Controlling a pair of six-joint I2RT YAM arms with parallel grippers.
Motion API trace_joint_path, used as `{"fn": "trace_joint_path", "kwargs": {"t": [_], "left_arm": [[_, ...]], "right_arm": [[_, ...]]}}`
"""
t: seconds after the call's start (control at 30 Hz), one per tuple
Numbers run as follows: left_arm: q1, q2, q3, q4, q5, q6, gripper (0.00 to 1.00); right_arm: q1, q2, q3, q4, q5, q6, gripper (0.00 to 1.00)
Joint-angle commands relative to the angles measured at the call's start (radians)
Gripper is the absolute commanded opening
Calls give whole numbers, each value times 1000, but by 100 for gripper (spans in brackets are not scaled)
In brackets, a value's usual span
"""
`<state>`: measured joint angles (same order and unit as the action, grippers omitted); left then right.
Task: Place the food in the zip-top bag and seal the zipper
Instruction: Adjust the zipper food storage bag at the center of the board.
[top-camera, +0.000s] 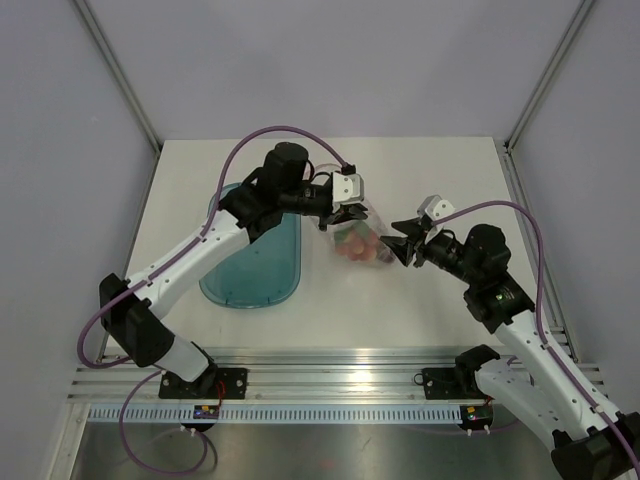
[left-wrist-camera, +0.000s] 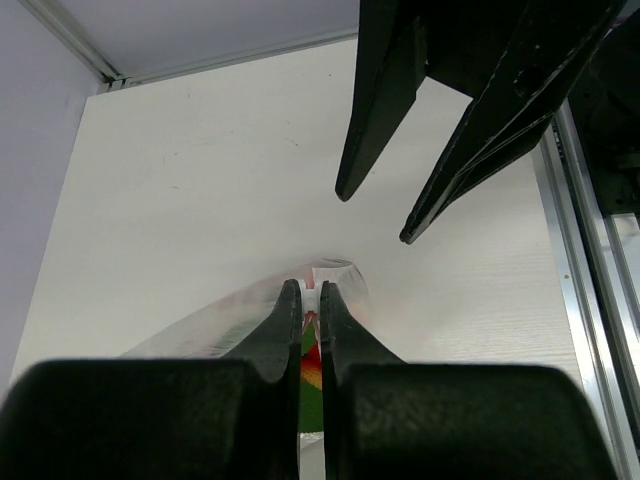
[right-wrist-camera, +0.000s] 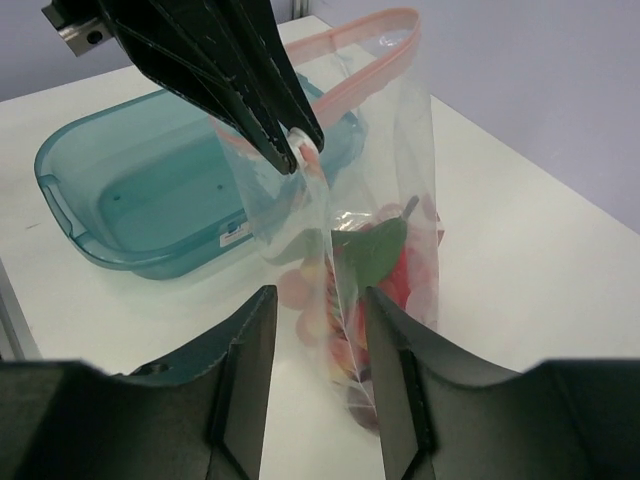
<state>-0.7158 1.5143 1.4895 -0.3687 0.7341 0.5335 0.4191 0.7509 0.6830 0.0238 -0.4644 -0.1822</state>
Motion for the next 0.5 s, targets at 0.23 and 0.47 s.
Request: {"fn": "trace_joint_path", "kwargs": {"t": [0.23,0.47], "left_arm": [[10,-69,18,17,128,11,0],[10,-101,3,2,128,16,0]], "right_arm": [[3,-13,-26,-1,-135,-117,53],[4,82,108,-220,-362,-85,63]]}}
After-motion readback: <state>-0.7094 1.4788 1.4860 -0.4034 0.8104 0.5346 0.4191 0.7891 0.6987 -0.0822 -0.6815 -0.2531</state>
